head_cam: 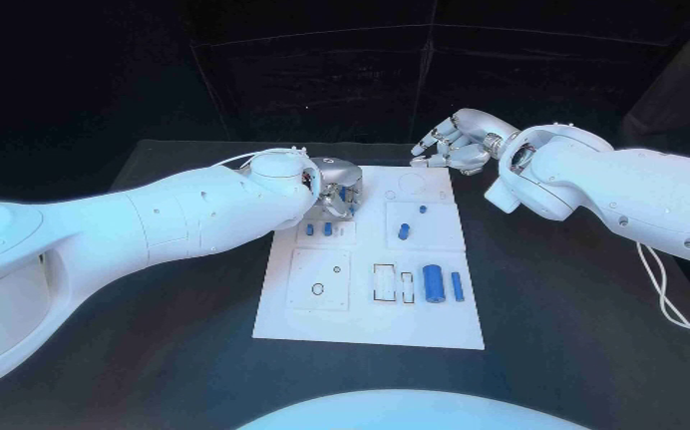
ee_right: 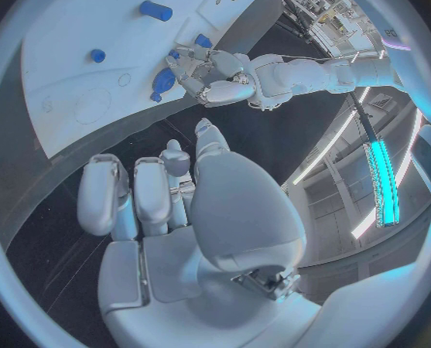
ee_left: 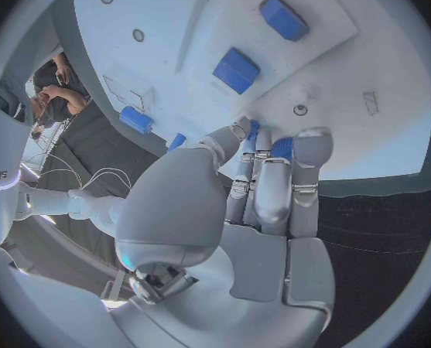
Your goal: Assemble the parts on the task board
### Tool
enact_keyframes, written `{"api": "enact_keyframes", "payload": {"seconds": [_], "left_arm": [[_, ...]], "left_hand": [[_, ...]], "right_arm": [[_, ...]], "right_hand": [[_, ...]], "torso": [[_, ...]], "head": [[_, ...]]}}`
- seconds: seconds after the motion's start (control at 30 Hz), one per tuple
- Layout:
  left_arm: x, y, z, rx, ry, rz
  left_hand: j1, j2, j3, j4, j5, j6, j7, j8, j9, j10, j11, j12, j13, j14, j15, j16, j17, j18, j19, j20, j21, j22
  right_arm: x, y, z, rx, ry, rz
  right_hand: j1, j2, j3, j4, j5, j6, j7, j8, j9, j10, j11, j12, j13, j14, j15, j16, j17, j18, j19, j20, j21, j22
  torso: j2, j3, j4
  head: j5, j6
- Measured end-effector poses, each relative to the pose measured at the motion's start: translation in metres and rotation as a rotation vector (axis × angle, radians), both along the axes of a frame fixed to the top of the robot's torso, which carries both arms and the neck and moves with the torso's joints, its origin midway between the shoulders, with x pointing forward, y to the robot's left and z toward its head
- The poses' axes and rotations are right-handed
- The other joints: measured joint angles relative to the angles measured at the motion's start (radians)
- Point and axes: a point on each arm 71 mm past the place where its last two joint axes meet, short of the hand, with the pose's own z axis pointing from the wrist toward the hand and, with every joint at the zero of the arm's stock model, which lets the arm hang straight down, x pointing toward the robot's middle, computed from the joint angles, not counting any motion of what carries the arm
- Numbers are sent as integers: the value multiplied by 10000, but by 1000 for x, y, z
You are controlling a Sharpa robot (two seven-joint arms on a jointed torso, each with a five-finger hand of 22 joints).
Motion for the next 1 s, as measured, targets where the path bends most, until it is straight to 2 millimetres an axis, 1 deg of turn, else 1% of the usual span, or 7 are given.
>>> {"api": "enact_keyframes", "payload": {"seconds": [0.13, 0.2, 0.3, 0.47, 0.57, 0.9, 1.0], "left_arm": [[0, 0, 0, -25, -27, 12], [0, 1, 0, -61, -65, 25], [-1, 4, -1, -147, -141, 55], [-3, 12, 1, -419, -301, 78], [-5, 14, 3, -599, -358, 73], [-11, 30, 19, -1426, -576, 231], [-12, 38, 24, -1585, -614, 367]], "left_hand": [[65, 64, 206, -119, -8, 84, 14, -80, -50, 198, 22, -105, -90, -14, -14, 0, -9, -8, 34, -34, 134, 145], [74, 73, 329, -165, -12, 85, 14, -169, -96, 237, 20, -204, -163, -14, -14, 0, -29, -155, 34, -34, 170, 219], [74, 73, 535, -230, -35, 30, 70, -358, -193, 258, 37, -461, -306, -14, -14, 0, -72, -155, 59, -9, 236, 312], [10, 9, 632, -269, -35, 29, 70, -451, -252, 291, 70, -610, -411, -13, -13, 0, -99, -155, 69, 1, 287, 375], [-65, -67, 683, -298, -34, 29, 69, -487, -284, 341, 91, -711, -476, -14, -13, 0, -124, -154, 69, 1, 287, 383], [-117, -118, 741, -299, -33, 102, 140, -552, -319, 378, 127, -841, -569, -13, -13, 36, -155, -154, 69, 1, 287, 404], [-145, -147, 741, -299, -33, 140, 105, -552, -320, 456, 121, -849, -592, -14, -13, 36, -156, -154, 69, 1, 313, 415]], "right_arm": [[0, 0, 0, 2, -2, 7], [0, 0, 0, 2, -3, 9], [0, 0, 0, 3, -5, 9], [0, 0, 0, 3, -12, -5], [0, 0, 0, 5, -17, -9], [0, -2, 0, 9, -39, -35], [0, -2, 0, 8, -44, -46]], "right_hand": [[0, 0, 0, 0, 0, 0, 0, 0, 0, 0, 0, 0, 2, 0, 0, 0, -1, 0, 0, 0, 0, 0], [0, 0, 0, 0, 0, 0, 0, 0, 0, 0, 0, 0, 2, 0, 0, 0, -1, 1, 0, 0, 0, 0], [0, 0, 0, 0, 0, 0, 0, 0, 0, 0, 0, 0, 1, 0, 0, 0, -1, 0, 0, 0, 0, 0], [0, 0, 0, 0, 0, 0, 0, 0, 0, 0, 0, 0, 1, 0, 0, 0, -2, 0, 0, 0, 0, 0], [0, 0, 0, 0, 0, 0, 0, 0, 0, 0, 0, 0, 1, 0, 0, 0, 2, 0, 0, 0, 0, 0], [0, 0, 0, 0, 0, 0, 0, 0, 0, 0, 0, 0, 14, 0, 0, 0, 13, 0, 0, 0, 0, 0], [0, 0, 0, 0, 0, 0, 0, 0, 0, 0, 0, 0, 14, 0, 0, 0, 12, 0, 0, 0, 0, 0]], "torso": [[-5, 0, -3], [-8, 0, -3], [-14, 0, -3], [-15, -3, 3], [-15, -4, 6], [-17, -5, 13], [-17, -5, 13]], "head": [[5, -2], [4, 1], [-4, 7], [-20, 34], [-21, 48], [11, 99], [15, 112]]}}
